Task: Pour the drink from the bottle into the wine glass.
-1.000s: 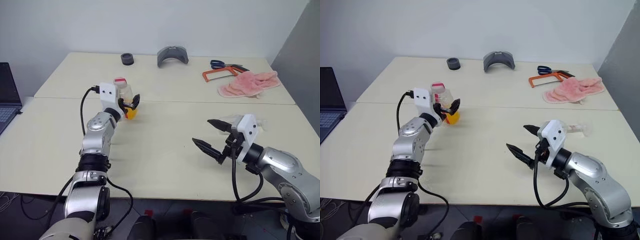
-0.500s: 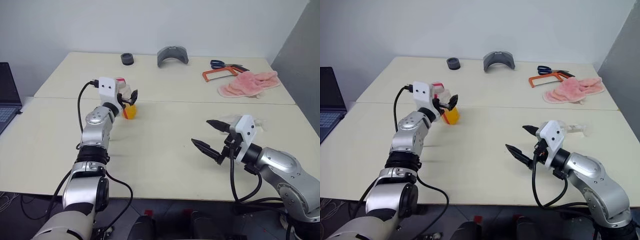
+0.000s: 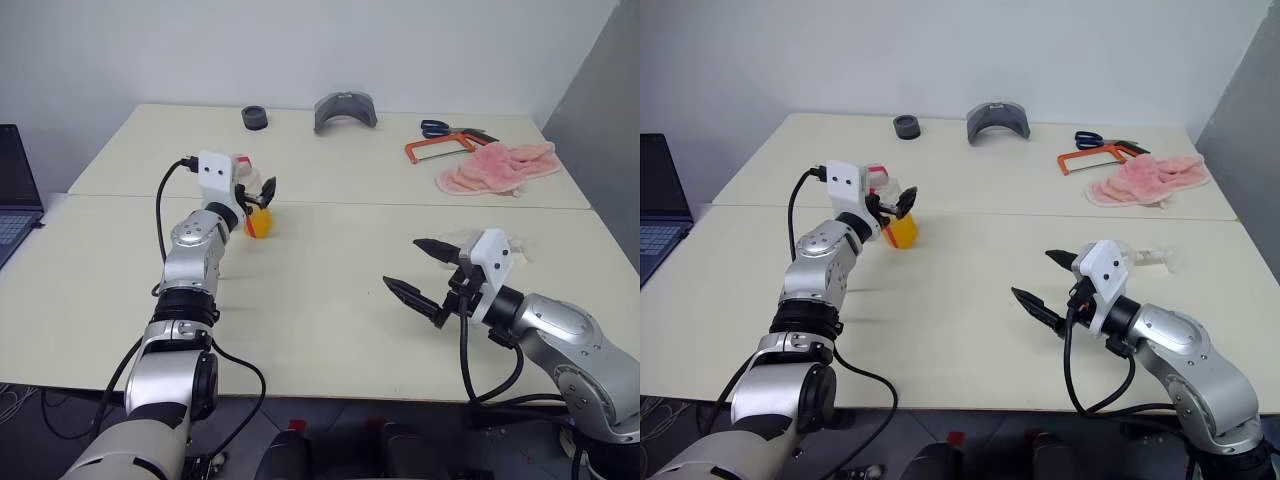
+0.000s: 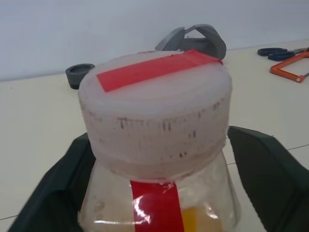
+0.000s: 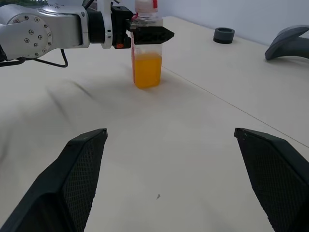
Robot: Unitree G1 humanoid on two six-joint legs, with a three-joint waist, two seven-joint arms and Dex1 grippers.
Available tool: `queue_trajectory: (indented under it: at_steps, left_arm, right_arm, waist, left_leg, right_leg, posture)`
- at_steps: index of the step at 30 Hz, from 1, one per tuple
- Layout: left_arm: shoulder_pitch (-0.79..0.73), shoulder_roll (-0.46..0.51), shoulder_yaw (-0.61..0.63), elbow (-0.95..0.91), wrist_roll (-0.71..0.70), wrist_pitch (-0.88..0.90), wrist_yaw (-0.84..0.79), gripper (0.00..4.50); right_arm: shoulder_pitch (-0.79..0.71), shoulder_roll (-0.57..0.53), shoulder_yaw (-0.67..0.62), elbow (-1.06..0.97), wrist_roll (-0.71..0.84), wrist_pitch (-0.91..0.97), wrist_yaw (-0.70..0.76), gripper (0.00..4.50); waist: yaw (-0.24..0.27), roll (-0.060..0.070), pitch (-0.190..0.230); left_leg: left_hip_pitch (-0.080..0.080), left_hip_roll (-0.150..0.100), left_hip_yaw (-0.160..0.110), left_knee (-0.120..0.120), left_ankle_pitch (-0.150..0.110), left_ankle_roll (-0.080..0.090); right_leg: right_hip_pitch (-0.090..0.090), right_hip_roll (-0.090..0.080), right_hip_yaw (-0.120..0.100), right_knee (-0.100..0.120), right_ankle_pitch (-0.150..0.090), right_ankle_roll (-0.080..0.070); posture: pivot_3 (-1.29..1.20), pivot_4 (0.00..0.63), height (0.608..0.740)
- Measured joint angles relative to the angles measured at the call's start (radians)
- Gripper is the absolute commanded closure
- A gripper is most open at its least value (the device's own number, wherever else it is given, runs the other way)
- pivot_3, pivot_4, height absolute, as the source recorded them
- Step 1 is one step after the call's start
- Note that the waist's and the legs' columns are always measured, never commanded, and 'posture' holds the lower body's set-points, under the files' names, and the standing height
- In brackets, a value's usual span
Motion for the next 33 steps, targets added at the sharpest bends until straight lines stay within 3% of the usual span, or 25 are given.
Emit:
queue_trajectory:
  at_steps: [4, 6, 16, 27, 33]
  left_arm:
    - [0.001, -0.001, 0.000, 0.000, -0.002, 0.000, 0.001, 2.41]
    - [0.006, -0.004, 0.001, -0.002, -0.007, 0.001, 0.001, 2.60]
    - [0.072, -0.033, 0.000, -0.094, -0.072, 0.008, -0.114, 2.68]
    - [0.104, -0.148, -0.181, -0.185, -0.127, -0.015, -0.499, 2.69]
    - [0.048, -0.230, -0.231, -0.110, -0.140, -0.073, -0.675, 2.70]
  right_arm:
    - [0.000, 0.000, 0.000, 0.000, 0.000, 0.000, 0.000, 0.00]
    - [0.000, 0.000, 0.000, 0.000, 0.000, 0.000, 0.000, 0.00]
    - [0.022, -0.016, -0.049, -0.004, 0.001, -0.014, -0.001, 0.00]
    - [0.134, -0.067, -0.141, -0.124, -0.042, -0.072, -0.013, 0.00]
    - [0.063, -0.048, -0.183, -0.157, 0.082, 0.063, -0.094, 0.00]
  waist:
    - [0.000, 0.000, 0.000]
    - [0.000, 0.000, 0.000]
    - [0.001, 0.000, 0.000]
    - [0.000, 0.000, 0.000]
    - [-0.001, -0.001, 0.000]
  left_leg:
    - [0.000, 0.000, 0.000, 0.000, 0.000, 0.000]
    - [-0.001, 0.000, 0.000, 0.000, 0.000, 0.000]
    - [-0.003, -0.001, -0.001, 0.001, 0.000, 0.000]
    - [-0.011, -0.012, -0.005, 0.003, 0.000, 0.000]
    - [-0.011, -0.013, -0.006, 0.004, 0.000, 0.001]
  right_leg:
    - [0.000, 0.000, 0.000, 0.000, 0.000, 0.000]
    - [-0.001, 0.000, 0.000, 0.000, 0.000, 0.000]
    - [-0.001, -0.001, -0.001, 0.000, 0.000, 0.000]
    - [-0.007, -0.005, -0.003, 0.001, 0.000, 0.000]
    - [-0.007, -0.005, -0.003, 0.001, 0.000, 0.000]
  posture:
    - [0.00, 0.150, 0.740]
    - [0.00, 0.150, 0.740]
    - [0.00, 0.150, 0.740]
    - [0.00, 0.150, 0.740]
    - [0.00, 0.150, 0.740]
